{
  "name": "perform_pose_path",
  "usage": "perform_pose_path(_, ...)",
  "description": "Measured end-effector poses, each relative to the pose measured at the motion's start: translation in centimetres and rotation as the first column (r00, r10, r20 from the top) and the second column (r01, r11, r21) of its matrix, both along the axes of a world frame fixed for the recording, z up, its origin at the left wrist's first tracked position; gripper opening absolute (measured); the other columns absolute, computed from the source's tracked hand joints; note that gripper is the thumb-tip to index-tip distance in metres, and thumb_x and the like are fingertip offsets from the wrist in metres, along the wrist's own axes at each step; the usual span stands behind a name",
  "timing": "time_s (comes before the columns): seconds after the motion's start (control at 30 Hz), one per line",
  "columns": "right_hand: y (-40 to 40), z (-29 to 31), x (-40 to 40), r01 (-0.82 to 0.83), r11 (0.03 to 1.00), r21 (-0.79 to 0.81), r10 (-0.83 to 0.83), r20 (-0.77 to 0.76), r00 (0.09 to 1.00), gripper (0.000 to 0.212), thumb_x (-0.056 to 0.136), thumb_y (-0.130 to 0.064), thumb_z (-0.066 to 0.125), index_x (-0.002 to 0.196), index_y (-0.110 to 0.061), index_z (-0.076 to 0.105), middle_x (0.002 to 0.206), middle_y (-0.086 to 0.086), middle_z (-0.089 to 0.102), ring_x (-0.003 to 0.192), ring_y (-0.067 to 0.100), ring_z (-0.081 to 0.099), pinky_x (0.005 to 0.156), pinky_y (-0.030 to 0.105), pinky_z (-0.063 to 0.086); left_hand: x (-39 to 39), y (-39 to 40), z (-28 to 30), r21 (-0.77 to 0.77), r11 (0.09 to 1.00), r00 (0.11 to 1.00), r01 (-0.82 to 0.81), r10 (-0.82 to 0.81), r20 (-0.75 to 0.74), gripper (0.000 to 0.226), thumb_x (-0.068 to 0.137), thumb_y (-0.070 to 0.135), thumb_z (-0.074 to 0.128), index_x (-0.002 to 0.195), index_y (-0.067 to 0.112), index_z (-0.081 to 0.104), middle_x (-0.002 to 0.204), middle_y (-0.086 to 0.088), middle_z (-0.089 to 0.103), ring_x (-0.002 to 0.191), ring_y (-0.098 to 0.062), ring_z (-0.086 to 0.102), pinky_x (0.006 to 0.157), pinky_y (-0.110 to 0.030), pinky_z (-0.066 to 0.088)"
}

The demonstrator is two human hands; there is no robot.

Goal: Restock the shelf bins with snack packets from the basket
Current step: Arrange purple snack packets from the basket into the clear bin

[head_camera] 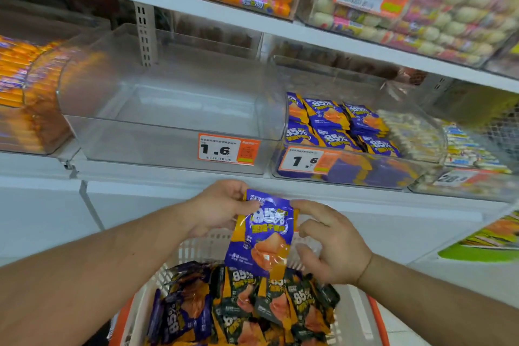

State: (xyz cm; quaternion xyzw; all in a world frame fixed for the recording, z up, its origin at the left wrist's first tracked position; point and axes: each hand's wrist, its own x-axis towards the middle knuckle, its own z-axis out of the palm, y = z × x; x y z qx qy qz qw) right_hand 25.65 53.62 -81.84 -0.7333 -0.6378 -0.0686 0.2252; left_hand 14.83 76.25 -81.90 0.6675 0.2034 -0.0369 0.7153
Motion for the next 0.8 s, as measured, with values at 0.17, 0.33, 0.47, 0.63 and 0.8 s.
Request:
perform_pose_path(0.17, 1.0, -0.1, -2.4, 0.41, 0.908, 0.09, -0.384, -0.219, 0.897, 0.033, 0.071, -0.054, 0.063, 0.086, -0.028, 0.049, 0.136, -0.004, 0.038, 0.114, 0.001, 0.047, 0.085, 0.032, 0.052, 0.1, -1.8, 0.7, 0.018, 0.997, 0.993, -0.076, 0.075, 0.089, 0.023, 0.089, 0.006, 0.067, 0.077, 0.013, 0.05, 0.072, -0.003, 0.072, 0.065, -0.017, 0.068, 0.054, -0.028, 0.054)
perform_pose_path(0.33, 2.9, 0.5, -4.9, 0.512, 0.859, -0.028, -0.501, -0.256, 0.827, 0.067, 0.056, -0.07, 0.065, 0.105, -0.03, 0.047, 0.143, -0.015, 0.018, 0.115, 0.009, 0.052, 0.089, 0.026, 0.049, 0.0, -3.1, 1.8, -0.01, 0.992, 0.981, -0.129, 0.129, 0.144, 0.021, 0.088, 0.004, 0.067, 0.078, 0.009, 0.049, 0.071, -0.006, 0.072, 0.063, -0.017, 0.07, 0.052, -0.029, 0.053)
perform_pose_path(0.47, 3.7, 1.3, -5.2, 0.533, 0.846, -0.01, -0.507, -0.324, 0.799, 0.064, 0.06, -0.054, 0.077, 0.106, -0.035, 0.036, 0.136, -0.025, 0.012, 0.131, 0.008, 0.037, 0.095, 0.019, 0.041, 0.1, -4.0, 3.4, -0.039, 0.988, 0.969, -0.147, 0.152, 0.194, 0.02, 0.088, 0.004, 0.068, 0.079, 0.008, 0.051, 0.073, -0.006, 0.073, 0.064, -0.018, 0.07, 0.056, -0.031, 0.056)
perform_pose_path(0.63, 3.8, 6.4, -2.6, 0.569, 0.788, 0.236, -0.473, -0.361, 0.804, 0.058, 0.059, -0.041, 0.075, 0.105, -0.029, 0.042, 0.132, -0.01, 0.032, 0.133, 0.006, 0.031, 0.1, 0.015, 0.029, 1.1, -3.6, 6.3, 0.171, 0.95, 0.872, -0.263, 0.158, 0.463, 0.019, 0.096, 0.016, 0.059, 0.077, 0.015, 0.06, 0.066, 0.008, 0.067, 0.063, -0.005, 0.062, 0.064, -0.028, 0.05)
perform_pose_path(0.8, 5.6, 13.7, 3.8, 0.719, 0.679, 0.145, -0.597, -0.461, 0.657, 0.052, 0.07, -0.039, 0.08, 0.11, -0.024, 0.05, 0.114, -0.003, 0.047, 0.108, 0.017, 0.049, 0.087, 0.03, 0.04, 2.9, -0.5, 6.1, 0.738, 0.297, 0.715, -0.605, -0.205, 0.669, 0.028, 0.082, 0.03, 0.053, 0.098, 0.016, 0.071, 0.099, 0.003, 0.07, 0.093, -0.018, 0.06, 0.083, -0.033, 0.042)
